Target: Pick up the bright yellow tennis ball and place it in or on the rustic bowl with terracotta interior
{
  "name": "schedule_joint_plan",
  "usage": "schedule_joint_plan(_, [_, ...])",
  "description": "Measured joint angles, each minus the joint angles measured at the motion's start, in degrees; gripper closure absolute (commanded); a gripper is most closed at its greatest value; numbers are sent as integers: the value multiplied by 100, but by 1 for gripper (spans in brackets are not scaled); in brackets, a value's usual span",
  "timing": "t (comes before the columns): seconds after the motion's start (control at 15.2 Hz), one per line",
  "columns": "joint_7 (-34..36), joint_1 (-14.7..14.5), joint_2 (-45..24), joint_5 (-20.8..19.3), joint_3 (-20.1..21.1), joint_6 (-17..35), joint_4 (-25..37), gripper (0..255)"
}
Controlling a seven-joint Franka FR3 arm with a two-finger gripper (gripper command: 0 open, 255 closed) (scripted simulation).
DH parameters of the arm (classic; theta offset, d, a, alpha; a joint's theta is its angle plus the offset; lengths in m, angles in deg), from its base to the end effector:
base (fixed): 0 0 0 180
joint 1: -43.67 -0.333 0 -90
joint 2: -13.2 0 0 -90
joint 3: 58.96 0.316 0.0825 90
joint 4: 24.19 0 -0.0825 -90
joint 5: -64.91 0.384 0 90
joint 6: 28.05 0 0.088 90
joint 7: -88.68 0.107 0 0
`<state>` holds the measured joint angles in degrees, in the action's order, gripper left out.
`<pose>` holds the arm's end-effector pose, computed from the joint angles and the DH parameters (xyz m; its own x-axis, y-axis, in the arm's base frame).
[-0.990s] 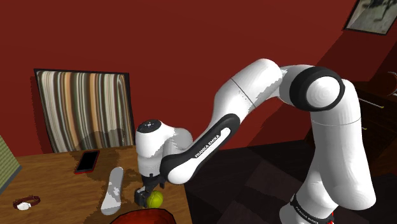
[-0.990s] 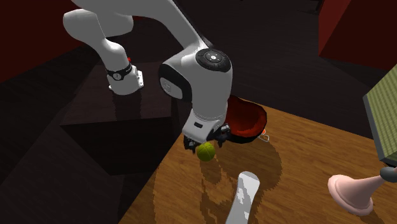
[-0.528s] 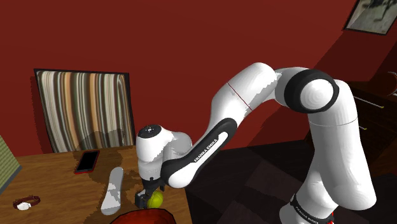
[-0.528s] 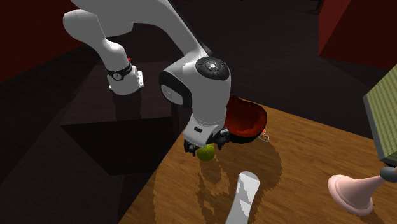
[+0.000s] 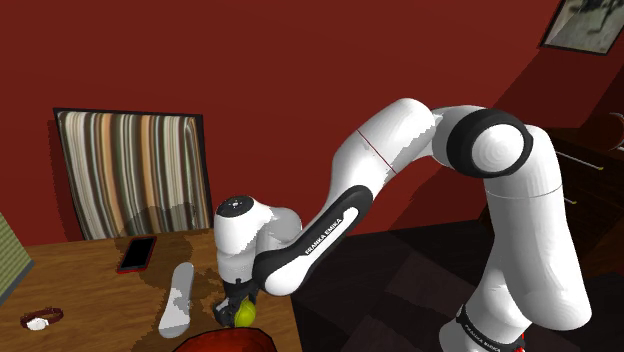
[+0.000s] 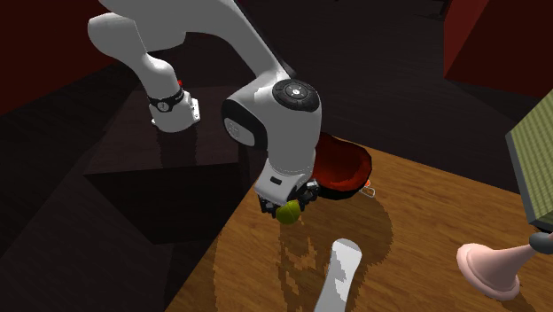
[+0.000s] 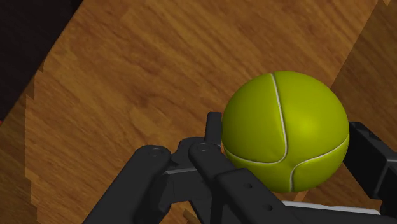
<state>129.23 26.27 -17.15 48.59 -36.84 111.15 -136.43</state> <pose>0.4806 0.3850 0.2192 0.9883 0.1520 -0.0086 0.1520 -0.9884 -0.0031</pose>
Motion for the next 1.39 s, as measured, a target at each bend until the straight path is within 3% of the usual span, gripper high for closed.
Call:
schedule_joint_plan(0.46, [-23,20,64,34,26,-59,-3,255])
schedule_joint_plan(1.39, [-293,221,800,457,294,-844,98,255])
